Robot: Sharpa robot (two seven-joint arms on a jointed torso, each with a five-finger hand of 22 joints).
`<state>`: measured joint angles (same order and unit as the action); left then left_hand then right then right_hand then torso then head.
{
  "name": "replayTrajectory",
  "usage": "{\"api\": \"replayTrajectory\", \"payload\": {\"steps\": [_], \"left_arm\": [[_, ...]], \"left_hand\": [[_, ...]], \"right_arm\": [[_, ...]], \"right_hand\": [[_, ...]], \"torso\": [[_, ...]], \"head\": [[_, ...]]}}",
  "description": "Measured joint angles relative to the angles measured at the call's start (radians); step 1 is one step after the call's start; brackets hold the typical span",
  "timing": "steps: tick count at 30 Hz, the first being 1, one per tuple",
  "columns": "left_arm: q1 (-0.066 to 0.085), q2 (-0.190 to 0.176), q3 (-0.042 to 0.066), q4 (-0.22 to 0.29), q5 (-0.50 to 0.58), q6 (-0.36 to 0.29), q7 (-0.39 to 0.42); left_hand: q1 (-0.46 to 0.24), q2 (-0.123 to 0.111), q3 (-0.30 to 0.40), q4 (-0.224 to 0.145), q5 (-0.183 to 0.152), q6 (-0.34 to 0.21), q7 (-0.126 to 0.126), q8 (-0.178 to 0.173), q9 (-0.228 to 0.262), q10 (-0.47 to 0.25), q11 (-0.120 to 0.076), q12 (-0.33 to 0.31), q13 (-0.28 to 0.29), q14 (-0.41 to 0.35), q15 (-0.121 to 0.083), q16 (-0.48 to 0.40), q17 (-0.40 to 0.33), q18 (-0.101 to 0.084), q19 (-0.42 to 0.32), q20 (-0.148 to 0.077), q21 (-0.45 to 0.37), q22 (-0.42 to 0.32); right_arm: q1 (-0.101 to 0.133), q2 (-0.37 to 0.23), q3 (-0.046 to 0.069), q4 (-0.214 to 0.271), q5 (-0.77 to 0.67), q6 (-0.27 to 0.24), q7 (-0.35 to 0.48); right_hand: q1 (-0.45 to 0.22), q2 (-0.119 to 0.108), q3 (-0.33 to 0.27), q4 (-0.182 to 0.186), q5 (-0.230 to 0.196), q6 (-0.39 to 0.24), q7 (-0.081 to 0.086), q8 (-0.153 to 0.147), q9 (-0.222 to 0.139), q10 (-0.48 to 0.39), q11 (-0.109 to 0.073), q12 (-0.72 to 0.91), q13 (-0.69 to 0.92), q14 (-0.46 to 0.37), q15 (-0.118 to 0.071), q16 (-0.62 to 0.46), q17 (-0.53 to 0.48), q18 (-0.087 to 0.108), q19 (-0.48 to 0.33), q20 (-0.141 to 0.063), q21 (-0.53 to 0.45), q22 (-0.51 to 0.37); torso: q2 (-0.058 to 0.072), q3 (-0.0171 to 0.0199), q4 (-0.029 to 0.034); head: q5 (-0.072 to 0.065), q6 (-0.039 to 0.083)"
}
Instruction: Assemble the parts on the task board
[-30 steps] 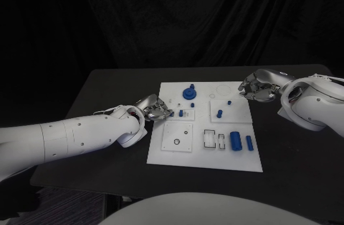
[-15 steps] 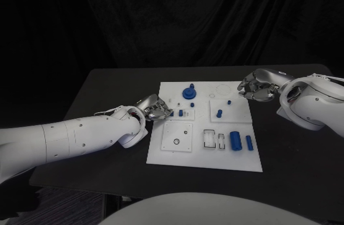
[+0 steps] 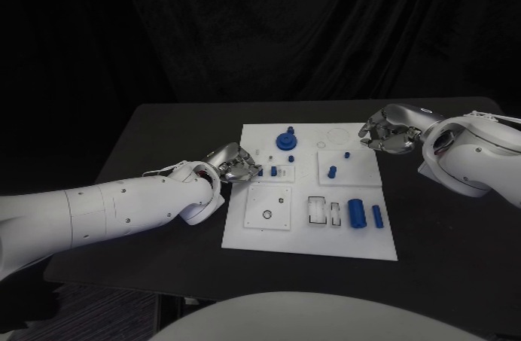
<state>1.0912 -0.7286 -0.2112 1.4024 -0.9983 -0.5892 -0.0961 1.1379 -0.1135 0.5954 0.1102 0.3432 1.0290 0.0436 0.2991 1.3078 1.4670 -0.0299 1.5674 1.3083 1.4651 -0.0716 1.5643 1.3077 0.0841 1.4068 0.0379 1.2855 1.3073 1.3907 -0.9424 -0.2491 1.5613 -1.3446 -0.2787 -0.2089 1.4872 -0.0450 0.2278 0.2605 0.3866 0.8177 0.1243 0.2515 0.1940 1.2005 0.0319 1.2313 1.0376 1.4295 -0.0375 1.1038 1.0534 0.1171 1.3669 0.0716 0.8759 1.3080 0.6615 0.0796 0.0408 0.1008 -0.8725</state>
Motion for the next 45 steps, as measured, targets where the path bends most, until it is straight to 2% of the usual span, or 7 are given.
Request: {"api": "replayTrajectory", "payload": {"steps": [5, 11, 17, 29, 33, 40, 45], "left_arm": [[0.0, 0.0, 0.0, 0.0, 0.0, 0.0, 0.002], [-0.001, 0.0, 0.0, -0.001, 0.0, 0.003, 0.009], [-0.002, 0.0, -0.001, -0.005, -0.001, 0.015, 0.024], [-0.002, -0.002, -0.001, -0.009, -0.001, 0.045, 0.04], [-0.002, -0.003, -0.001, -0.011, -0.001, 0.051, 0.04], [-0.002, -0.005, -0.001, -0.012, -0.001, 0.056, 0.041], [-0.003, -0.008, -0.001, -0.014, -0.001, 0.054, 0.046]], "left_hand": [[-0.006, 0.006, 0.004, 0.004, -0.006, 0.0, 0.0, 0.0, 0.0, 0.0, 0.0, 0.0, 0.0, 0.0, 0.0, 0.0, 0.0, 0.0, 0.0, 0.0, 0.0, 0.0], [-0.037, 0.011, 0.014, 0.006, -0.063, -0.009, -0.009, 0.001, 0.0, 0.0, 0.0, 0.0, 0.0, 0.0, 0.0, 0.0, 0.0, 0.0, 0.0, 0.0, 0.0, 0.0], [-0.088, 0.014, -0.05, 0.073, -0.098, 0.011, -0.025, -0.001, 0.0, 0.0, 0.0, 0.0, 0.0, 0.0, 0.0, 0.0, 0.0, 0.0, 0.0, 0.0, -0.004, 0.0], [-0.094, 0.012, -0.084, 0.097, -0.103, 0.007, -0.022, -0.007, 0.0, 0.0, 0.0, 0.0, 0.0, 0.0, 0.0, 0.0, 0.0, 0.0, 0.0, 0.0, -0.008, 0.0], [-0.094, 0.012, -0.089, 0.094, -0.103, 0.007, -0.022, -0.012, 0.0, 0.0, 0.0, 0.0, 0.0, 0.0, 0.0, 0.0, 0.0, 0.0, 0.0, 0.0, -0.008, 0.0], [-0.078, 0.018, -0.094, 0.088, -0.074, 0.007, -0.022, -0.016, 0.0, 0.0, 0.0, 0.0, 0.0, 0.0, 0.0, 0.0, 0.0, 0.0, 0.0, 0.0, -0.008, 0.0], [-0.077, 0.017, -0.094, 0.088, -0.074, 0.007, -0.022, -0.016, 0.0, 0.0, 0.0, 0.0, 0.0, 0.0, 0.0, 0.0, 0.0, 0.0, 0.0, 0.0, -0.012, 0.0]], "right_arm": [[0.0, 0.0, 0.0, 0.0, 0.0, 0.002, 0.0], [0.0, 0.001, 0.0, 0.0, 0.0, 0.006, -0.001], [0.0, 0.002, 0.0, 0.0, 0.0, 0.01, -0.001], [0.0, 0.003, 0.0, -0.002, 0.0, 0.016, -0.002], [0.0, 0.003, 0.0, -0.002, 0.0, 0.018, -0.003], [0.0, 0.003, 0.0, -0.003, 0.0, 0.02, -0.003], [0.0, 0.003, 0.0, -0.003, 0.0, 0.021, -0.003]], "right_hand": [[0.0, 0.0, 0.0, 0.0, 0.0, 0.0, 0.0, 0.0, 0.0, 0.0, 0.0, 0.0, 0.0, 0.0, 0.0, 0.0, 0.0, 0.0, 0.0, 0.0, 0.0, 0.0], [0.0, 0.0, 0.0, 0.0, 0.0, 0.0, 0.0, 0.0, 0.0, 0.0, 0.0, 0.0, 0.0, 0.0, 0.0, 0.0, 0.0, 0.0, 0.0, 0.0, 0.0, 0.0], [0.0, 0.0, 0.0, 0.0, 0.0, 0.0, 0.0, 0.0, 0.0, 0.0, 0.0, 0.0, -0.001, 0.0, 0.0, 0.0, -0.001, 0.0, 0.0, 0.0, 0.0, 0.0], [0.0, 0.0, 0.0, 0.0, 0.0, 0.0, 0.0, 0.0, 0.0, 0.0, 0.0, 0.0, -0.001, 0.0, 0.0, 0.0, -0.001, 0.0, 0.0, 0.0, 0.0, 0.0], [0.0, 0.0, 0.0, 0.0, 0.0, 0.0, 0.0, 0.0, 0.0, 0.0, 0.0, 0.0, -0.001, 0.0, 0.0, 0.0, -0.001, 0.0, 0.0, 0.0, 0.0, 0.0], [0.0, 0.0, 0.0, 0.0, 0.0, 0.0, 0.0, 0.0, 0.0, 0.0, 0.0, 0.0, -0.001, 0.0, 0.0, 0.0, -0.001, 0.0, 0.0, 0.0, 0.0, 0.0], [0.0, 0.0, 0.0, 0.0, 0.0, 0.0, 0.0, 0.0, -0.001, 0.0, 0.0, 0.0, -0.002, 0.0, 0.0, 0.0, -0.001, 0.0, 0.0, 0.0, 0.0, 0.0]], "torso": [[0.0, -0.0001, 0.0], [-0.001, -0.0001, -0.0001], [-0.001, 0.0001, -0.0003], [0.0, 0.0004, -0.0003], [0.0, 0.0003, 0.0], [-0.001, 0.0003, -0.0003], [-0.001, 0.0003, -0.0007]], "head": [[0.002, 0.0], [0.003, 0.0], [0.003, 0.0], [0.004, 0.0], [0.003, 0.0], [0.005, 0.0], [0.005, 0.0]]}}
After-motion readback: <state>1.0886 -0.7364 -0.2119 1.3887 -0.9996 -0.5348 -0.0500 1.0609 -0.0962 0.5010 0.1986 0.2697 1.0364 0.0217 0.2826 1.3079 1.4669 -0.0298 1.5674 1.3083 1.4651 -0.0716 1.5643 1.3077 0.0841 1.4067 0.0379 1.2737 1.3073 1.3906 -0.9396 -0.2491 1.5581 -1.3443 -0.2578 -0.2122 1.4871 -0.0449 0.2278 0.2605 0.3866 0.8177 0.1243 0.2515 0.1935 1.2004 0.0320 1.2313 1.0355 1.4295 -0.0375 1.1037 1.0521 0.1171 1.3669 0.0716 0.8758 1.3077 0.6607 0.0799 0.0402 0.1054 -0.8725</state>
